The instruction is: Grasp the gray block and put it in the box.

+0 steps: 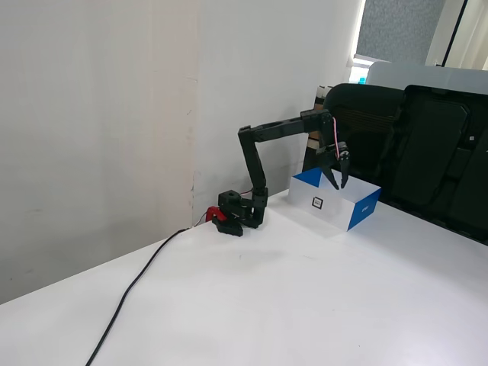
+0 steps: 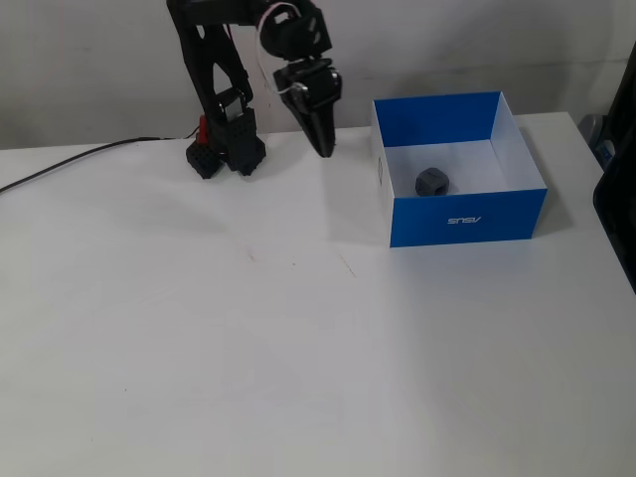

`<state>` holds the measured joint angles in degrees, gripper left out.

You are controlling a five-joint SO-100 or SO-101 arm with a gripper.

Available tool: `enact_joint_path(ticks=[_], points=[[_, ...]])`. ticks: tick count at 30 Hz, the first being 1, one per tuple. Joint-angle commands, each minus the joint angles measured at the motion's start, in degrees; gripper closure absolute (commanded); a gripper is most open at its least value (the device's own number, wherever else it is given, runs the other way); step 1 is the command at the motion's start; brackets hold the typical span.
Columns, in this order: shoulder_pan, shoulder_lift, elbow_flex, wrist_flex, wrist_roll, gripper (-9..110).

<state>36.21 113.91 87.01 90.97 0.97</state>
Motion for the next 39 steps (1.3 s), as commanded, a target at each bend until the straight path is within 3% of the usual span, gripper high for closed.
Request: enact_joint_path(ticks=[1,25,39], points=[[-1.8,8.2,2.2,-0.8,-1.2,101],[-18.4,30.7,26.3,-11.7,-10.8,101],[-29.5,44.6,42.7,-26.7,-19.9,101]])
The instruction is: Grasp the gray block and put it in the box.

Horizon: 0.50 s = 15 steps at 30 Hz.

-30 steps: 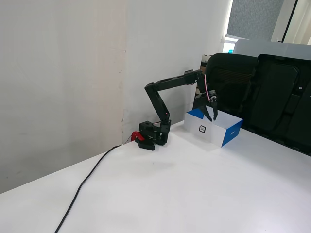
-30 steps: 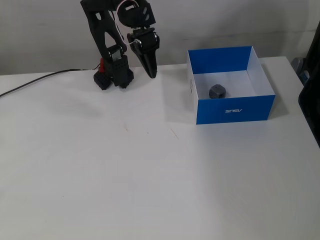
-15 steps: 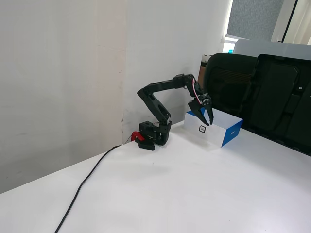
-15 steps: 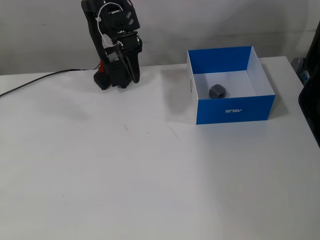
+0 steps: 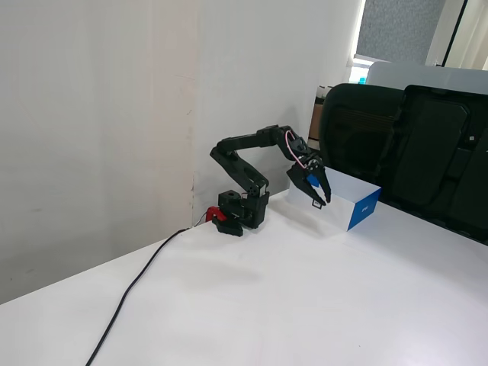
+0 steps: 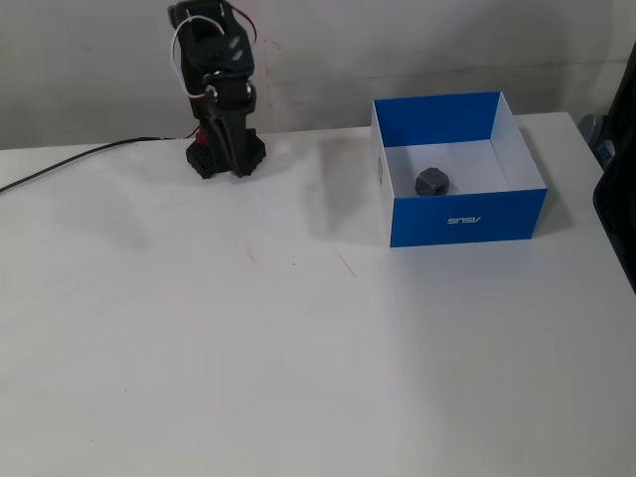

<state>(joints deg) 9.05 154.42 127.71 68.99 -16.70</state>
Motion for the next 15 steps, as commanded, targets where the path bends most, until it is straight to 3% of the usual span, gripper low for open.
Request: enact_joint_path(ticks=[1,15], points=[[-2.8,5.4,3.8,-6.0,-2.5,101],[-6.7,23.6,24.4,-14.8,-6.2,101]])
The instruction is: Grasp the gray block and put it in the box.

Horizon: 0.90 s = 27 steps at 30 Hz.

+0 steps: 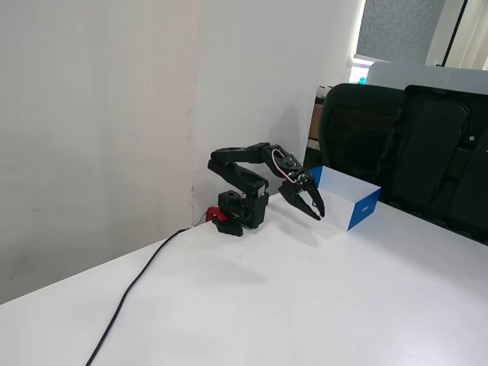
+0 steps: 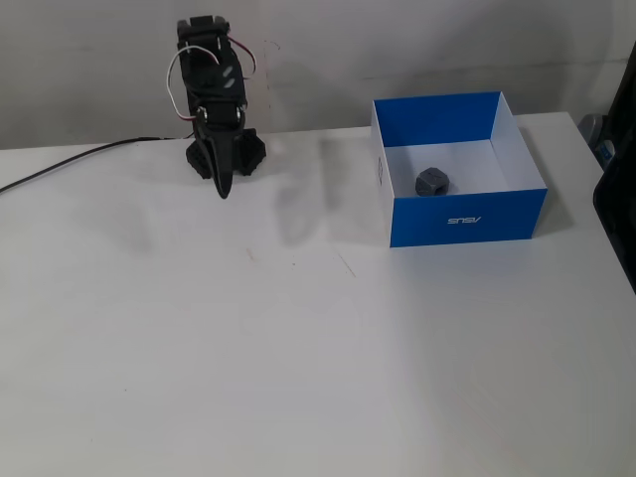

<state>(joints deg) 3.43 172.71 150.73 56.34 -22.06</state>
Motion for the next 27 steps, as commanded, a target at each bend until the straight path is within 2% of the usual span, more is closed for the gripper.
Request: enact_joint_path(ticks=[1,15,27], points=[[-1.3,7.5,3.0,-2.3,-1.1,101],[-4.1,21.7,17.5,-1.2,-3.3,101],[-6.9,21.8,25.1,-1.8,-3.3,101]])
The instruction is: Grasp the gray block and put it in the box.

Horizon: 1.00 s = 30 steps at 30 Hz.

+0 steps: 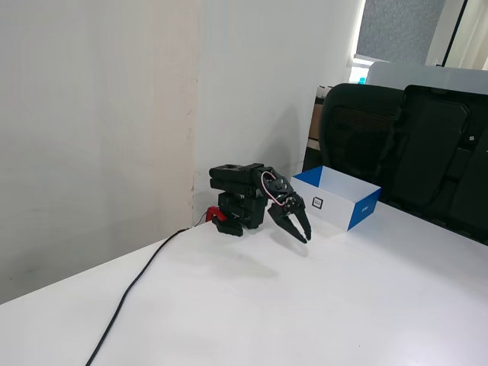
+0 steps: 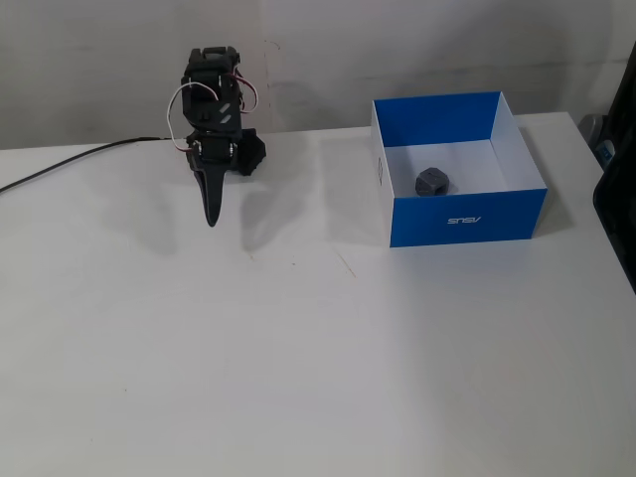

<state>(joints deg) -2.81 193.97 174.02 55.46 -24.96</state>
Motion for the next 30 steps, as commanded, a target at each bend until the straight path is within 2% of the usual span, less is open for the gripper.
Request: enact_joint_path(ticks=[1,8,21,30], points=[[-1.0,0.5,2.7,-1.3,-0.4,101],[-2.5,0.5,6.9,-2.9,-0.5,101],[-4.0,0.4,6.9,5.6,-0.1,101],[-4.6,0.4,6.9,6.4,-0.3,101]])
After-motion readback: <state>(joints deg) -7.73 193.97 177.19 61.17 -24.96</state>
